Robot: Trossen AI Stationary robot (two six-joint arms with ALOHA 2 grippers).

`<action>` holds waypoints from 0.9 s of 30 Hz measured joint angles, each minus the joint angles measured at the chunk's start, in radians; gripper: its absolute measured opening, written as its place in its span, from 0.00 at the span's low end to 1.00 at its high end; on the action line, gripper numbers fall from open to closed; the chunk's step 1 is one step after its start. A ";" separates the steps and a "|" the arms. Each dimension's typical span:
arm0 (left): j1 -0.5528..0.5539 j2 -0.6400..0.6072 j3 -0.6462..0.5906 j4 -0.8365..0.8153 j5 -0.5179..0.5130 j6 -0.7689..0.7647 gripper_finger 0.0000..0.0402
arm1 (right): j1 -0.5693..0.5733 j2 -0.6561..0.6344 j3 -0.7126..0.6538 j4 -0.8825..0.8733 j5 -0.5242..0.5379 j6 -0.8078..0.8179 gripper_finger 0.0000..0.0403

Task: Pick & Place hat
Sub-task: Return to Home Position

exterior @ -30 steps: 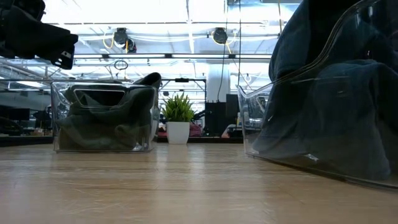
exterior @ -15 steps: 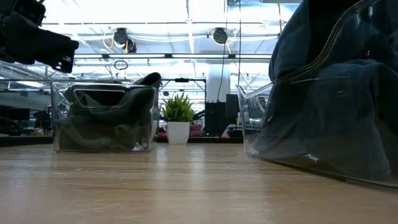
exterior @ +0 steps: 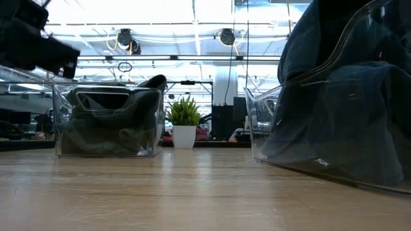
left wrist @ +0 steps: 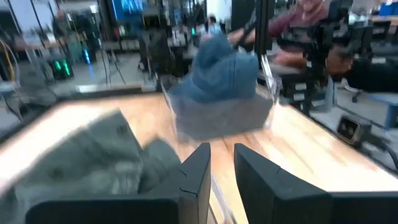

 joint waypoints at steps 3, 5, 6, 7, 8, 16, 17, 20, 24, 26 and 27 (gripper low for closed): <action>0.023 0.000 0.000 -0.057 0.038 -0.046 0.19 | 0.000 0.000 -0.001 -0.001 0.000 -0.008 0.00; 0.034 0.000 0.000 -0.058 0.043 -0.059 0.19 | 0.000 0.000 -0.001 -0.001 0.000 -0.012 0.00; 0.039 0.000 0.000 -0.059 0.050 -0.056 0.19 | 0.000 0.000 -0.001 -0.002 0.000 -0.015 0.00; 0.042 0.000 0.000 -0.059 0.057 -0.048 0.19 | 0.000 0.000 -0.001 -0.002 0.000 -0.017 0.00; 0.047 0.000 0.000 -0.058 0.067 -0.038 0.19 | 0.000 0.000 -0.001 -0.003 -0.002 -0.020 0.00; 0.168 -0.009 0.000 -0.064 0.159 -0.030 0.19 | 0.000 0.000 -0.001 -0.004 -0.028 -0.037 0.00; 0.191 -0.016 0.000 -0.068 0.187 -0.026 0.19 | 0.000 0.000 -0.001 -0.004 -0.028 -0.039 0.00; 0.255 -0.030 0.000 -0.073 0.236 -0.017 0.19 | 0.000 0.000 -0.001 -0.004 -0.026 -0.054 0.00; 0.304 -0.032 0.000 -0.098 0.263 -0.027 0.19 | 0.000 0.000 -0.001 0.005 -0.025 -0.063 0.00; 0.314 -0.031 0.001 -0.100 0.262 -0.033 0.19 | 0.000 0.000 -0.001 0.005 -0.025 -0.058 0.00; 0.315 -0.030 0.001 -0.101 0.258 -0.031 0.19 | 0.000 0.000 -0.001 0.005 -0.025 -0.053 0.00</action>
